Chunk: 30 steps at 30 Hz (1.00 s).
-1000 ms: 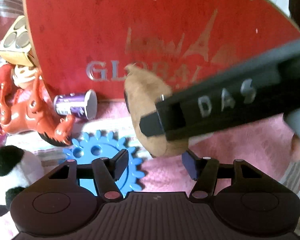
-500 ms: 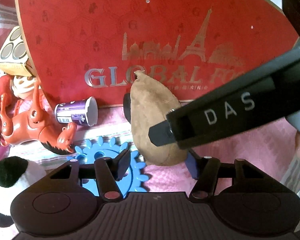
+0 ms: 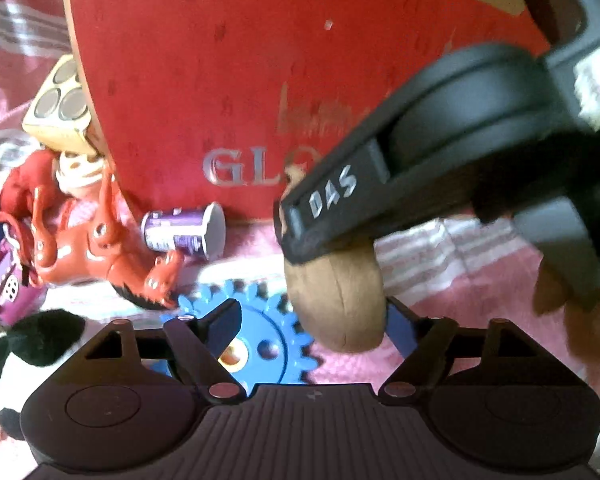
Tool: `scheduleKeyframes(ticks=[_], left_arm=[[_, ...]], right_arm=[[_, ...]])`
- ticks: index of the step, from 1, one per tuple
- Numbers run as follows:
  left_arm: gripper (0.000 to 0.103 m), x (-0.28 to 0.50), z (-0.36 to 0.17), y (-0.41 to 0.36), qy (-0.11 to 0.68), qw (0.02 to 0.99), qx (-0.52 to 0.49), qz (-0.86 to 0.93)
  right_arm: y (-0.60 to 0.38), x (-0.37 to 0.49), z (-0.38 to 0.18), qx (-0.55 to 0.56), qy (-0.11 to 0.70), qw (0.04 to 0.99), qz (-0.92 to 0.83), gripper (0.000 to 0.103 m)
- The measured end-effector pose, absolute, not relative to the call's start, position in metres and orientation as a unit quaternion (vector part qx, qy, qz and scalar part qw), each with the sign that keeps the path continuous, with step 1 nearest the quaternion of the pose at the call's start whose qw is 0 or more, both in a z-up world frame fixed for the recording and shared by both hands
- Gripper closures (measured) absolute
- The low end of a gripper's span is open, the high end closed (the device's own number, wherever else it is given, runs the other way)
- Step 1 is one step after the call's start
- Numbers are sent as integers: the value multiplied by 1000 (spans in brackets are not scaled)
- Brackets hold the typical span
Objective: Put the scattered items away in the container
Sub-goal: 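Close the right gripper on the tan pouch and lift it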
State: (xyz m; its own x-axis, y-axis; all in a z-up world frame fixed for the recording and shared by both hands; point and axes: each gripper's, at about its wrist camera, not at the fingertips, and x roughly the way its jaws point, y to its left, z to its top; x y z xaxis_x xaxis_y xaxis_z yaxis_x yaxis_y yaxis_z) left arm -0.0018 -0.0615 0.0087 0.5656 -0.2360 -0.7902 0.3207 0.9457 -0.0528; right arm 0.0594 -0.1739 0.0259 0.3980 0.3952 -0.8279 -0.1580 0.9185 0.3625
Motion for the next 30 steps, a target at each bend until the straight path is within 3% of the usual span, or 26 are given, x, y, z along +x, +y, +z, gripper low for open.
scheduleKeyframes(ticks=[2, 5, 7, 10, 18, 22, 23, 25, 27, 30], left_arm=[[16, 4, 4, -64, 436, 885, 55, -155], [31, 11, -3, -61, 450, 877, 43, -165], [48, 9, -1, -58, 457, 867, 25, -196], [61, 1, -1, -64, 454, 860, 52, -226], [66, 2, -5, -60, 463, 854, 60, -230], [65, 5, -3, -52, 469, 854, 50, -218], [61, 5, -1, -52, 469, 855, 51, -215], [41, 4, 3, -53, 466, 857, 56, -210], [32, 4, 5, -57, 456, 863, 73, -205], [28, 8, 4, -66, 448, 866, 89, -204]], right_arm=[[-176, 59, 26, 118, 525, 827, 163, 72], [-183, 56, 26, 128, 528, 824, 162, 72], [-189, 53, 26, 140, 528, 822, 163, 72], [-198, 48, 25, 148, 535, 818, 154, 70], [-206, 55, 18, 147, 546, 815, 125, 51], [-198, 62, 13, 147, 542, 818, 124, 49], [-197, 62, 12, 149, 540, 819, 124, 49], [-195, 62, 11, 150, 539, 820, 122, 50], [-194, 62, 11, 151, 539, 820, 119, 52], [-194, 61, 11, 153, 543, 818, 116, 56]])
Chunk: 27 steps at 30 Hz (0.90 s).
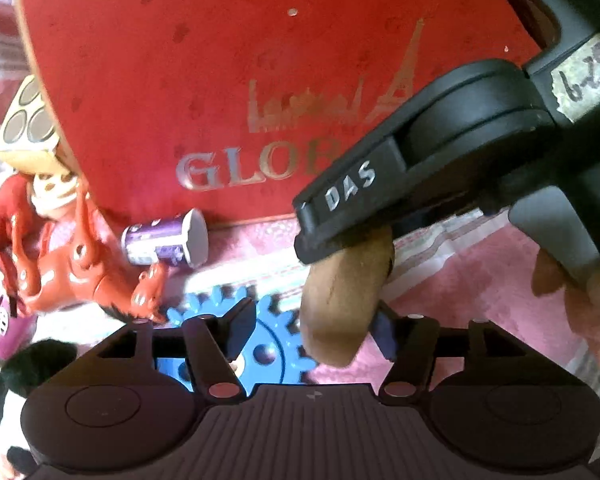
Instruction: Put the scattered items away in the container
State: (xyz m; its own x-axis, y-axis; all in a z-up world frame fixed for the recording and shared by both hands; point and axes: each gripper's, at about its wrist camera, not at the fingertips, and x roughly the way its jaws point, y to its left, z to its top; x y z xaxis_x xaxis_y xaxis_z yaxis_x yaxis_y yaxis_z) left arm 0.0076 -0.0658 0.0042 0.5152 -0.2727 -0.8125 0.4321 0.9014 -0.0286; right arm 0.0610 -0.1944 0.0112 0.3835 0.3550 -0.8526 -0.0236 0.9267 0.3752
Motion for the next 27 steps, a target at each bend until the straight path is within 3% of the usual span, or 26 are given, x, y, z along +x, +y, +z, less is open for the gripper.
scheduleKeyframes(ticks=[1, 3, 4, 5, 11, 18, 21, 25, 27], left_arm=[[28, 10, 3, -69, 448, 866, 89, -206], [47, 13, 1, -74, 443, 865, 94, -214], [62, 13, 1, -76, 445, 861, 91, -227], [67, 13, 0, -78, 451, 855, 86, -241], [67, 6, -3, -87, 447, 851, 115, -252], [66, 10, -2, -83, 454, 848, 104, -255], [57, 13, -3, -79, 463, 847, 93, -246], [29, 17, -7, -74, 467, 852, 91, -217], [29, 19, -8, -74, 466, 853, 92, -217]], right_arm=[[-194, 61, 11, 154, 544, 817, 116, 57], [-195, 59, 10, 156, 546, 815, 114, 58], [-197, 58, 10, 159, 545, 815, 113, 58], [-200, 57, 10, 163, 545, 815, 111, 58], [-221, 53, 5, 204, 554, 802, 97, 50], [-213, 67, -3, 207, 560, 797, 86, 49], [-211, 69, -11, 223, 565, 790, 89, 60], [-207, 67, -8, 204, 559, 799, 91, 64], [-205, 67, -7, 200, 558, 800, 90, 65]])
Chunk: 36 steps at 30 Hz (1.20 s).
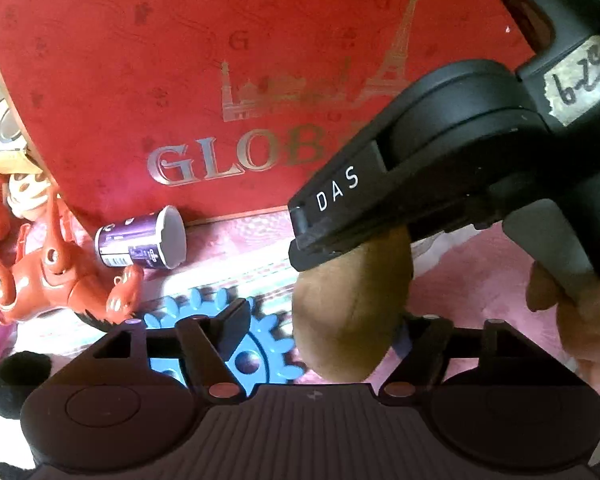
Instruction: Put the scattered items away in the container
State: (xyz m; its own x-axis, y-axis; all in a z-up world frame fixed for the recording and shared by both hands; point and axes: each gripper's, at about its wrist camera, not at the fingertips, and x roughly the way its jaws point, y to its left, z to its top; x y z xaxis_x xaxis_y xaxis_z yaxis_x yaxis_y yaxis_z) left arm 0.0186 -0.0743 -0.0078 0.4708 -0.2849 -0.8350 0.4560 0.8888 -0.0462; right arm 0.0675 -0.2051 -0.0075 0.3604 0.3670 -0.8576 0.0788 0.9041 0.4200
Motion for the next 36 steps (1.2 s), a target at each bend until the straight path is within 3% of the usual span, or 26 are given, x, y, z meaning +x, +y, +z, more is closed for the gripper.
scheduleKeyframes(ticks=[2, 5, 10, 36], left_arm=[[33, 19, -8, -76, 468, 850, 90, -224], [54, 16, -8, -82, 470, 843, 91, -247], [60, 12, -7, -88, 476, 836, 96, -255], [61, -23, 50, -102, 425, 848, 121, -293]], right_arm=[[-206, 68, -8, 202, 559, 800, 87, 66], [-211, 67, -8, 210, 559, 798, 83, 67], [-214, 62, -6, 214, 554, 801, 75, 68], [-221, 11, 62, 190, 494, 846, 58, 68]])
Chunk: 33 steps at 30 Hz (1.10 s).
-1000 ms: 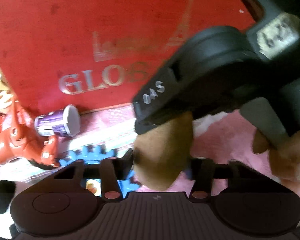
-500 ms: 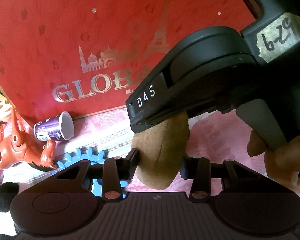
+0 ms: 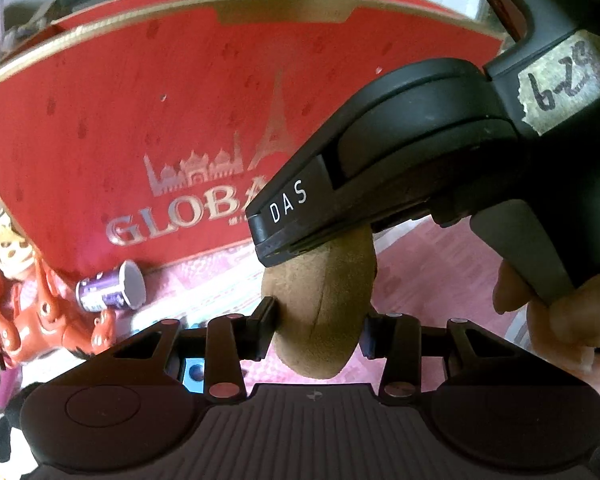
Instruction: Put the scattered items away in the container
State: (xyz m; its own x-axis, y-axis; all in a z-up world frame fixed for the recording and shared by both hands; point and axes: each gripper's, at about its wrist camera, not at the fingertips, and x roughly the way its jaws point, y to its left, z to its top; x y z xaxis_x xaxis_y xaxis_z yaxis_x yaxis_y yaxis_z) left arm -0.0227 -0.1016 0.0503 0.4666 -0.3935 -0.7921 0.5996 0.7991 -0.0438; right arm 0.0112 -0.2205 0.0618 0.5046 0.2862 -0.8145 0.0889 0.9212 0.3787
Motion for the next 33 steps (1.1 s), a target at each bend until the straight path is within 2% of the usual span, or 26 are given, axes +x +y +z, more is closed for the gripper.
scheduleKeyframes(ticks=[18, 26, 33], left_arm=[[61, -39, 103, -91, 367, 860, 89, -343], [58, -34, 168, -93, 308, 885, 93, -337], [56, 24, 218, -150, 259, 894, 133, -340]], right_arm=[[-218, -12, 128, 150, 452, 878, 47, 67], [-224, -11, 193, 136, 376, 913, 85, 67], [-262, 35, 242, 103, 307, 943, 71, 67]])
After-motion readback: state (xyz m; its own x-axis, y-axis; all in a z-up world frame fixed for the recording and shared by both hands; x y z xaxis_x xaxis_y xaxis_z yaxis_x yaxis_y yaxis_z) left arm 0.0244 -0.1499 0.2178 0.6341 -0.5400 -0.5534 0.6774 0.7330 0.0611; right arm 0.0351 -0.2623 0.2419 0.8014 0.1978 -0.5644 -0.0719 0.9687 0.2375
